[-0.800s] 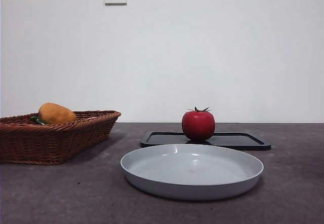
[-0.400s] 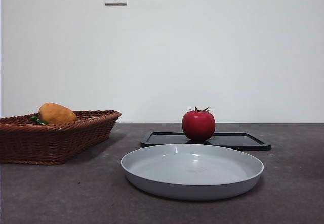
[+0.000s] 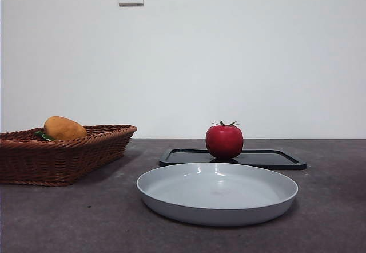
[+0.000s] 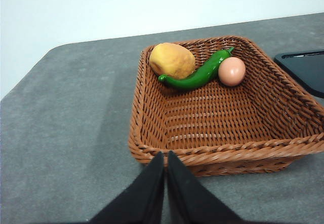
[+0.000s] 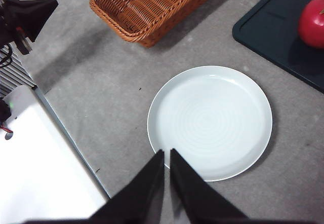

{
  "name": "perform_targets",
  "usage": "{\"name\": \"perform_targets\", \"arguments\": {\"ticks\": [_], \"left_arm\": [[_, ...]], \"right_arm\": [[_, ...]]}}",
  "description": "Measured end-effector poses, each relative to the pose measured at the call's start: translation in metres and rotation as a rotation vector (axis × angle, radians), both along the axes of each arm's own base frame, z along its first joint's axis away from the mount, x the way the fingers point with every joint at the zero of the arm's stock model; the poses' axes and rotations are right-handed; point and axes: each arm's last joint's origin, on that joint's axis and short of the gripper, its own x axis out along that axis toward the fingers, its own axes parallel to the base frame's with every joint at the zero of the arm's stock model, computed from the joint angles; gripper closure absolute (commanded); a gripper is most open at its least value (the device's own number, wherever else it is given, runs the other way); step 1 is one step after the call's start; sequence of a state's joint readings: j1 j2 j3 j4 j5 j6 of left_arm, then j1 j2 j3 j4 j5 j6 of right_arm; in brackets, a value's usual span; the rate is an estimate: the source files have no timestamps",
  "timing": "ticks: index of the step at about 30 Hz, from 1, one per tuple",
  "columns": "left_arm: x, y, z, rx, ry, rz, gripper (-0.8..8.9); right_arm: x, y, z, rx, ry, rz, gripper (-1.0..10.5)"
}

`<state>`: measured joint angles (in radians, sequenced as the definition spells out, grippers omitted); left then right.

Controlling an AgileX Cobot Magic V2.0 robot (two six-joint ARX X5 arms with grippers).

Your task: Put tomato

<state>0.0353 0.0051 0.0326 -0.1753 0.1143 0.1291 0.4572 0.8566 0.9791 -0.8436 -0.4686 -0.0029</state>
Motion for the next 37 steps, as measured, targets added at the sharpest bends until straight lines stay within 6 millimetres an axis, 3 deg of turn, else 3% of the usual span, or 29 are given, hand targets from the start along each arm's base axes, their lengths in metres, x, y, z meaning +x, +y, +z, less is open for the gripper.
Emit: {"name": "perform_targets", "arguments": {"ticks": [15, 23, 30, 37], "left_arm": [[0.000, 0.000, 0.000, 0.000, 0.000, 0.000, 8.05], [0.000, 0.000, 0.000, 0.000, 0.000, 0.000, 8.05], [0.000, 0.000, 0.000, 0.000, 0.000, 0.000, 8.05], [0.000, 0.000, 0.000, 0.000, 0.000, 0.000, 8.05]], "right_arm": [[-0.002, -0.001, 0.001, -0.001, -0.008, -0.001, 9.4], [-0.015, -0.033, 0.011, 0.041, -0.347, -0.167, 9.4], [-0.032, -0.063, -0.040, 0.034, -0.585, -0.445, 9.4], [-0.037, -0.073, -0.104, 0.012, -0.697, -0.633, 9.4]]}}
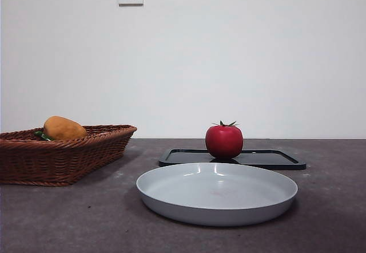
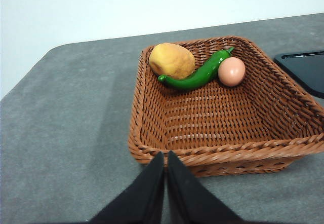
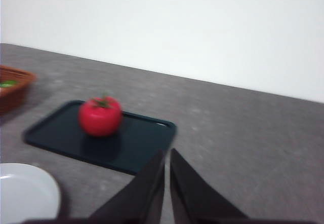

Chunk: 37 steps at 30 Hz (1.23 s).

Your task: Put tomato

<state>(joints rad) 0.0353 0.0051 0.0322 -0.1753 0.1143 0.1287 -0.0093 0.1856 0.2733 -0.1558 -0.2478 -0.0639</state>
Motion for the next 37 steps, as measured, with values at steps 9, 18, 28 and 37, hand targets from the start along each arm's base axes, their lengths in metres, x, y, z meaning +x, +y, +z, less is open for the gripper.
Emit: {"name": "perform_targets", "arguments": {"ticks": [9, 18, 28, 37], "left_arm": [[0.000, 0.000, 0.000, 0.000, 0.000, 0.000, 8.05], [0.000, 0.000, 0.000, 0.000, 0.000, 0.000, 8.05], [0.000, 0.000, 0.000, 0.000, 0.000, 0.000, 8.05], [0.000, 0.000, 0.000, 0.000, 0.000, 0.000, 8.05]], "right_arm": [[0.001, -0.004, -0.051, 0.060, -0.002, -0.126, 9.4], [0.001, -0.004, -0.069, 0.088, 0.048, -0.131, 9.4], [0.001, -0.004, -0.074, 0.099, 0.104, -0.137, 9.4], [0.001, -0.004, -0.074, 0.110, 0.103, -0.136, 9.4]]}}
